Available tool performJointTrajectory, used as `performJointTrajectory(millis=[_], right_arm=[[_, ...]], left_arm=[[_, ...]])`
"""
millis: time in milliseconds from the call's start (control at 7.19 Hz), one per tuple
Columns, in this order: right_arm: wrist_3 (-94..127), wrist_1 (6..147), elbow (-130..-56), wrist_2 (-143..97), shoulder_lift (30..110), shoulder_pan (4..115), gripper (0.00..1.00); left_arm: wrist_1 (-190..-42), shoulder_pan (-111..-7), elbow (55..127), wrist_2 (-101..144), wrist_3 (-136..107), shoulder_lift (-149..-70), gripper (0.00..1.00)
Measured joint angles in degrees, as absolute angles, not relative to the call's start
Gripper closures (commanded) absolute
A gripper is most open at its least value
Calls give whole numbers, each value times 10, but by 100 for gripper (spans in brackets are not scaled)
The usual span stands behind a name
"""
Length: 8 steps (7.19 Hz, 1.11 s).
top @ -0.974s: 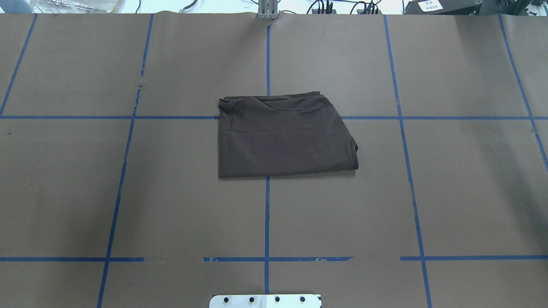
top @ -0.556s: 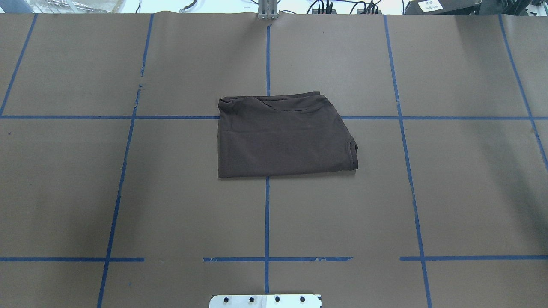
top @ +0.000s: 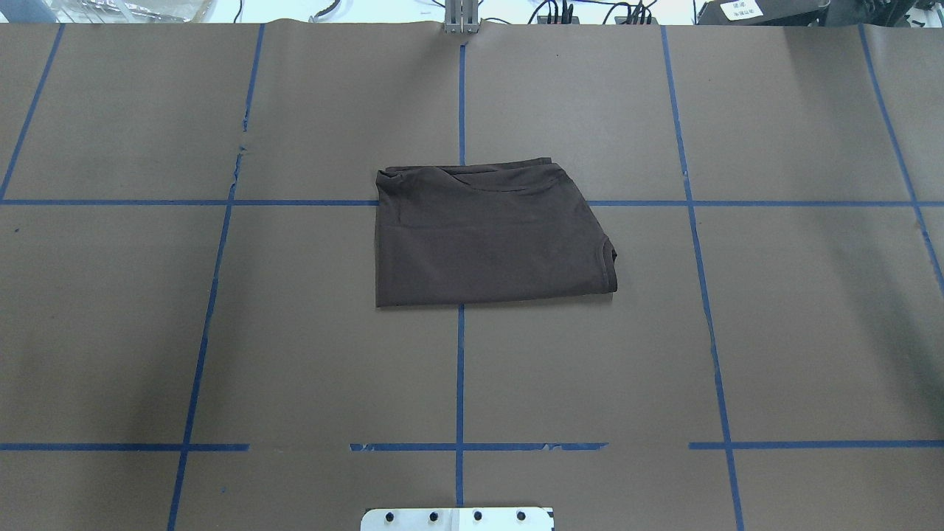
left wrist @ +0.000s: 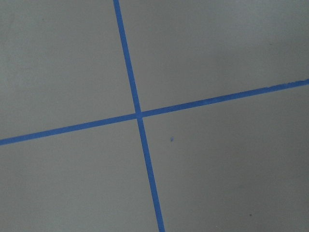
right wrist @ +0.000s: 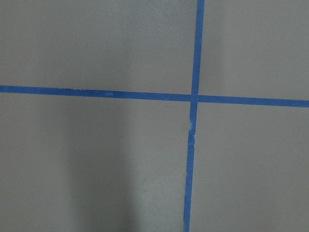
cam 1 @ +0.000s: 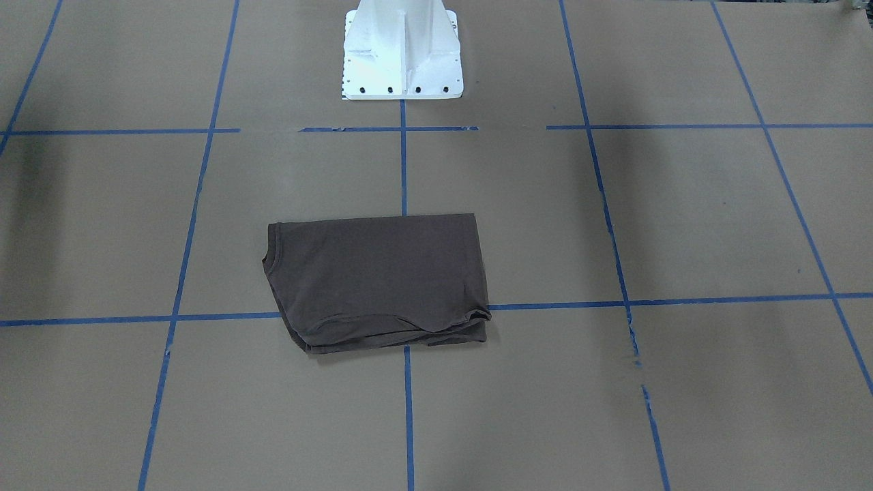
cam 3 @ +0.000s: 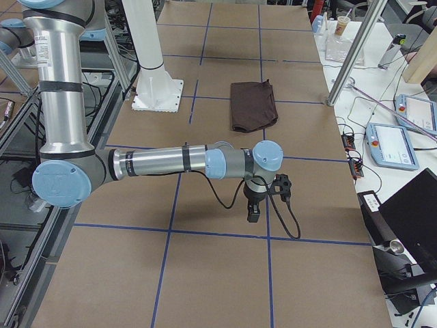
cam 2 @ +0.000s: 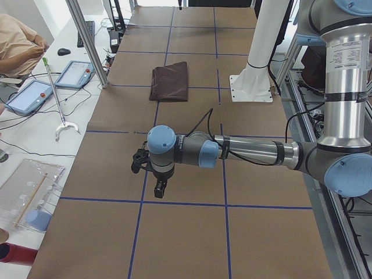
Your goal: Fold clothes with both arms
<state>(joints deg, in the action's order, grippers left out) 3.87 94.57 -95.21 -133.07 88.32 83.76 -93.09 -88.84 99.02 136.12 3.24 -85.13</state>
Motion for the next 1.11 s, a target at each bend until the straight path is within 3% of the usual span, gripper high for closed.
performJointTrajectory(millis=[1113], right_arm=[[39,946,-955,-1329,882,845,0]], left_arm=[[-930,-902,984,1335,25,-866,0]])
